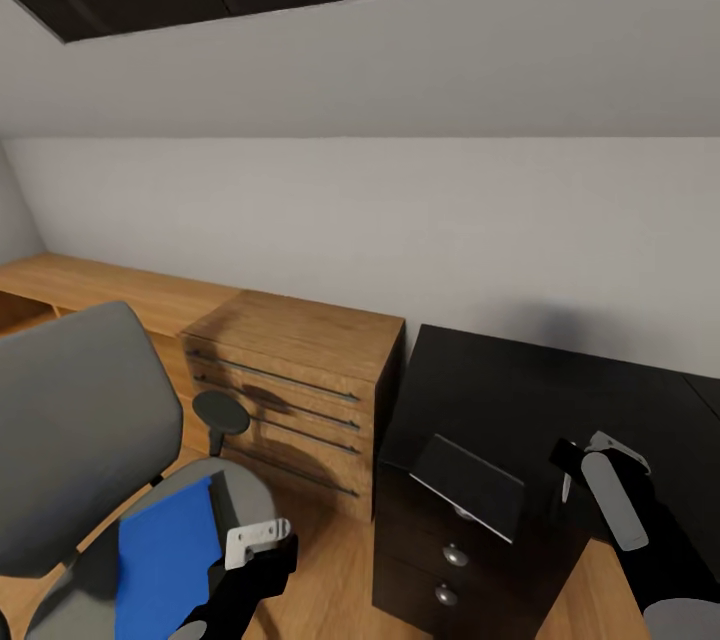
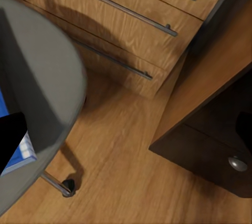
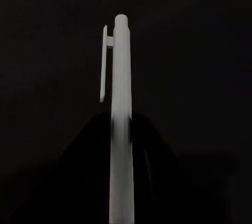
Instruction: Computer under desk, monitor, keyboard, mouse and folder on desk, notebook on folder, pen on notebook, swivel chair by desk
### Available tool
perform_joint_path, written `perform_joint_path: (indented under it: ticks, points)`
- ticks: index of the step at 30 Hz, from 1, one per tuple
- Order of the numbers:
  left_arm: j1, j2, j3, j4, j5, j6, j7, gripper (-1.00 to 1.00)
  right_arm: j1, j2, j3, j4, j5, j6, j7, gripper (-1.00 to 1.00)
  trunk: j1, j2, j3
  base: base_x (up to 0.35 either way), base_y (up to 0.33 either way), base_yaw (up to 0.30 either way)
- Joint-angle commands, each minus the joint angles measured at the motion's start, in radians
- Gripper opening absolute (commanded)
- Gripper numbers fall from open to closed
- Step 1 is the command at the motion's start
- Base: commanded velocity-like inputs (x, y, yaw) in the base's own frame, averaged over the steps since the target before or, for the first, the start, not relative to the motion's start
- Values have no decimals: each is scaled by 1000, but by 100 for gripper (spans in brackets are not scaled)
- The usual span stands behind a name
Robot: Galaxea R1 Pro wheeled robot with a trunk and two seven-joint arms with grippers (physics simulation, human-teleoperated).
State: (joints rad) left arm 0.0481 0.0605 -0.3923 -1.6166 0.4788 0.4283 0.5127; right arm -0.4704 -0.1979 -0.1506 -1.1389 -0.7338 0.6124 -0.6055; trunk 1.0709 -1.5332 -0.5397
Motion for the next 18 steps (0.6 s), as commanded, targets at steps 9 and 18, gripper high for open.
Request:
perform_joint_path:
  ticks: [9, 18]
  points:
    - [-1, 2, -1, -2, 9, 1, 9, 100, -1, 0, 0, -4, 23, 1, -9, 100, 12, -22, -10, 0, 0, 0]
    - [-1, 3, 1, -2, 9, 1, 9, 100, 0, 2, -2, -102, 28, 11, -13, 100, -19, 34, 15, 0, 0, 0]
